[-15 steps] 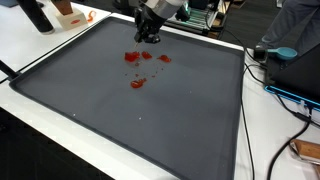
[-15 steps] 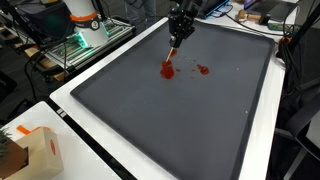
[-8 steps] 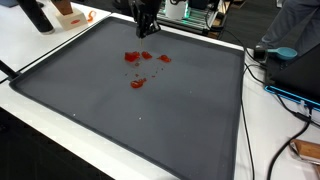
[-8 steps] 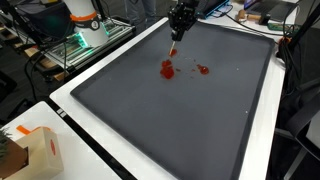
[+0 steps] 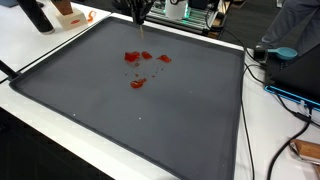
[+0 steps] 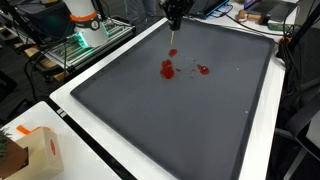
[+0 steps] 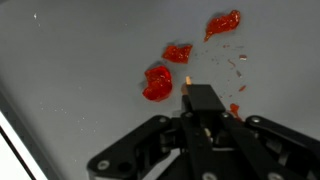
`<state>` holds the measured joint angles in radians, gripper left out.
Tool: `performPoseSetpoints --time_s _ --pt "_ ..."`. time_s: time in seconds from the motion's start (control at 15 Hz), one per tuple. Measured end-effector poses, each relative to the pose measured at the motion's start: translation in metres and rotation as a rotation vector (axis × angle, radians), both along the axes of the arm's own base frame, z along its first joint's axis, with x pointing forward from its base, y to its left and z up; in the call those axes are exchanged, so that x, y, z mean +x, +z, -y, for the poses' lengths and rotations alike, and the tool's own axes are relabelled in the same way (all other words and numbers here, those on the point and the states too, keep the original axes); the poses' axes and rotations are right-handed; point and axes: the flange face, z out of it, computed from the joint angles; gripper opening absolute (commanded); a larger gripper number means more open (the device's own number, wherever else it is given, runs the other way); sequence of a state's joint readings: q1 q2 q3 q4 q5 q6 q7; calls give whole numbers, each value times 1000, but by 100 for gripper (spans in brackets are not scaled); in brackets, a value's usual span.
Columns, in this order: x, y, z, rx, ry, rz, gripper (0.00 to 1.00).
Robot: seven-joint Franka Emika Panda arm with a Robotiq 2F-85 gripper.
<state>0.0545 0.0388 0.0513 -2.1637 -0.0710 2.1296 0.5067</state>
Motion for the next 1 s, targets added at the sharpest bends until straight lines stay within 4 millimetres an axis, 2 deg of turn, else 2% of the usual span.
performPoseSetpoints --time_s 0.33,0.8,0.87,1.0 --pt "-18 36 22 82 -1 54 3" --pt "-37 66 29 102 -9 110 3" --pt "-39 69 30 102 -9 115 13" --pt "-39 71 29 102 -8 120 13"
